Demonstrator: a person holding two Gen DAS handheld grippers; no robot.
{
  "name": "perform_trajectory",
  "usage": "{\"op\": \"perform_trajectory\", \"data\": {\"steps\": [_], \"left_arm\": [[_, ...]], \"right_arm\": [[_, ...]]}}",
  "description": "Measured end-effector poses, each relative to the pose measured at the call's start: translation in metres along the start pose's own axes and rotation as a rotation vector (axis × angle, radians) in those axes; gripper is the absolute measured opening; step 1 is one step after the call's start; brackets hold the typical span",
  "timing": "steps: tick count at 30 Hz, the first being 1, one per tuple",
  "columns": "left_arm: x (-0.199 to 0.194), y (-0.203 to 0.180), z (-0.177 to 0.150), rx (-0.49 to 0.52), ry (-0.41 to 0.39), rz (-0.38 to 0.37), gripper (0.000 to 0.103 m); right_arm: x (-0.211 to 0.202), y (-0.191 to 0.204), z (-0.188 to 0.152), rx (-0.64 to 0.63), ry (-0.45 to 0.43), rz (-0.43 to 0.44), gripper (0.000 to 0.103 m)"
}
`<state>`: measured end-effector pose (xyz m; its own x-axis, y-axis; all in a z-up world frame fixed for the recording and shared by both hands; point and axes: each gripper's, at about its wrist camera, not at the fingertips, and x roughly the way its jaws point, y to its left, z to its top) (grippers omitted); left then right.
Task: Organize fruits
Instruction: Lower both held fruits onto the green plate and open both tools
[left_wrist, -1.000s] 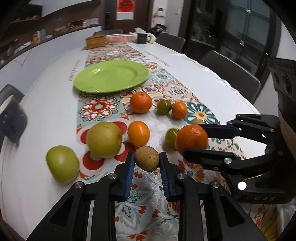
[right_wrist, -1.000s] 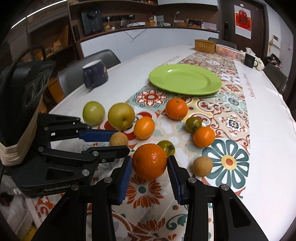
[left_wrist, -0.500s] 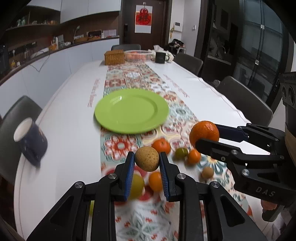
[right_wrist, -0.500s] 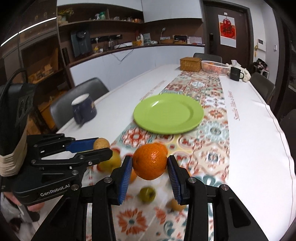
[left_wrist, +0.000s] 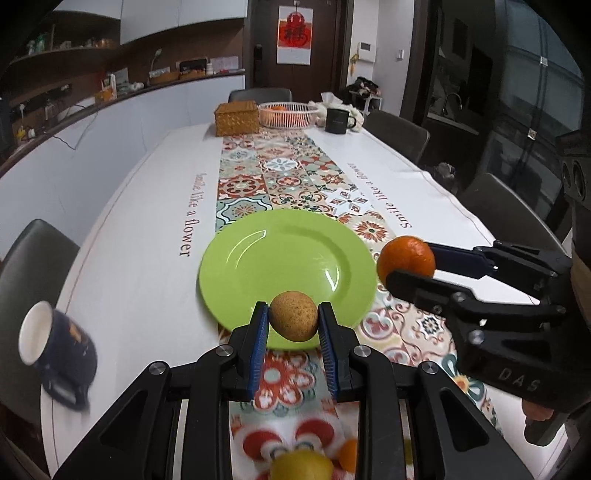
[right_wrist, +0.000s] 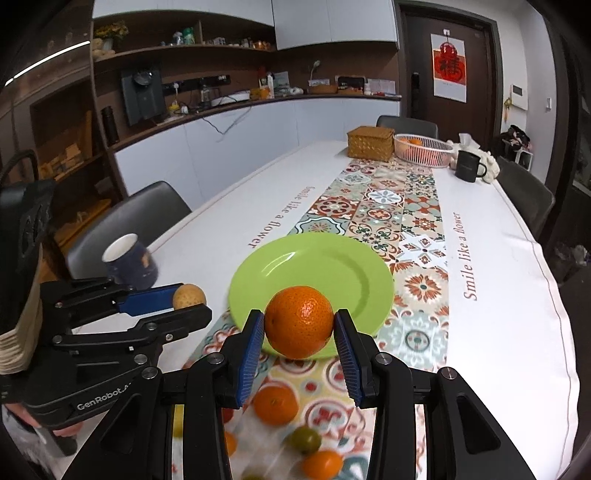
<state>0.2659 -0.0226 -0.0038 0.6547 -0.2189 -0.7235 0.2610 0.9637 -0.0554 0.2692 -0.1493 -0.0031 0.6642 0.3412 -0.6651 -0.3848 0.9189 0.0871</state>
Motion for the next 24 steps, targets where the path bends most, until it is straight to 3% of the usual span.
{"op": "perform_trajectory", "data": {"steps": [8,14,19,22,24], "left_arm": [[0.062,0.015,0.006,-0.031,0.139,-0.024,0.027],[0.084,0.022,0.004,-0.060,0.204,-0.021,0.027],[0.081,0.026,0.002,-0.061,0.211,0.012,0.048],[0.064,0.028,-0.003,-0.079,0.182,0.029,0.051],[0.051,0.027,-0.006,-0.081,0.153,0.051,0.053]], "right_arm": [[0.062,-0.016,0.005,0.022,0.142,0.018,0.040],[0.091,-0.022,0.001,0.040,0.199,0.013,0.040],[0.096,-0.026,-0.001,0.057,0.211,-0.002,0.041],[0.084,-0.029,-0.001,0.062,0.180,-0.028,0.053],[0.071,-0.029,0.000,0.058,0.148,-0.048,0.054]]}}
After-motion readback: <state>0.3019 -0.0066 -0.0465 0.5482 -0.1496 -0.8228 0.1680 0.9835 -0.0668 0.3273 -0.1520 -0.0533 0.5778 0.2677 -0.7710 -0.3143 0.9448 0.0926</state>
